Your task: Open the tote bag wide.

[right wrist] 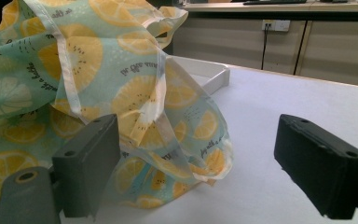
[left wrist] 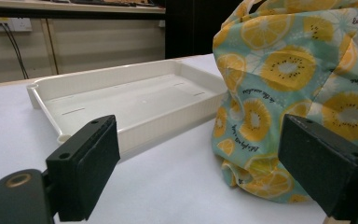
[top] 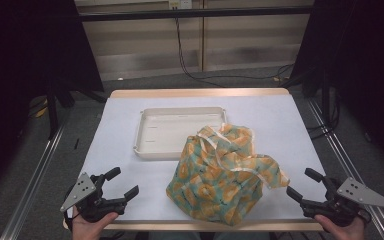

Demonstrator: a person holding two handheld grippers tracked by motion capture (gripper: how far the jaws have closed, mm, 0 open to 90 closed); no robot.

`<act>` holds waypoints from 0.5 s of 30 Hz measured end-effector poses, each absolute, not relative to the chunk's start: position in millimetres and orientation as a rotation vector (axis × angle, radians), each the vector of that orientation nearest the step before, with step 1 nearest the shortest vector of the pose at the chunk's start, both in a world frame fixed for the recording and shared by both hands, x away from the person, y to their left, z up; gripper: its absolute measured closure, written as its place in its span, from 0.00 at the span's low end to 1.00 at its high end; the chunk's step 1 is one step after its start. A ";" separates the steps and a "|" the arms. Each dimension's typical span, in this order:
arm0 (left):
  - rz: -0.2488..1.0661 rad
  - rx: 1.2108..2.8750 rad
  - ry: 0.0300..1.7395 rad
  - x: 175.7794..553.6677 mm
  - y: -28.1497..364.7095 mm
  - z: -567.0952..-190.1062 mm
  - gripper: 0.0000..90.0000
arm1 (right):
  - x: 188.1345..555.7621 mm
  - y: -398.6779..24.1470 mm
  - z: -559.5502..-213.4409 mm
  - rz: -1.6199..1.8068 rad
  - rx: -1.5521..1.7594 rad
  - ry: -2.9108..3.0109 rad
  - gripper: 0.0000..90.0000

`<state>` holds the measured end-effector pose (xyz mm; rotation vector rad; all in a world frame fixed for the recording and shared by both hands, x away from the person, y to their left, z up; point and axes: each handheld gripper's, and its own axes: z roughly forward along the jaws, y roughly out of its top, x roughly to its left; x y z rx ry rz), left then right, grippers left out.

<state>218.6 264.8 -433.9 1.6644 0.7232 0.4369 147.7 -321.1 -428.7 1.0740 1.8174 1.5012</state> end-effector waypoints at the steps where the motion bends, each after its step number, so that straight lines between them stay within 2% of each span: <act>1: 0.437 1.664 0.723 218.6 264.8 -433.9 0.15 | 147.7 -321.1 -428.7 1.501 1.074 1.817 0.21; 5: 0.428 1.674 0.712 217.9 264.3 -432.2 0.17 | 145.8 -321.5 -425.8 1.524 1.073 1.813 0.22; 15: 0.379 1.691 0.677 219.8 253.8 -425.5 0.26 | 146.2 -322.1 -414.6 1.586 1.045 1.844 0.32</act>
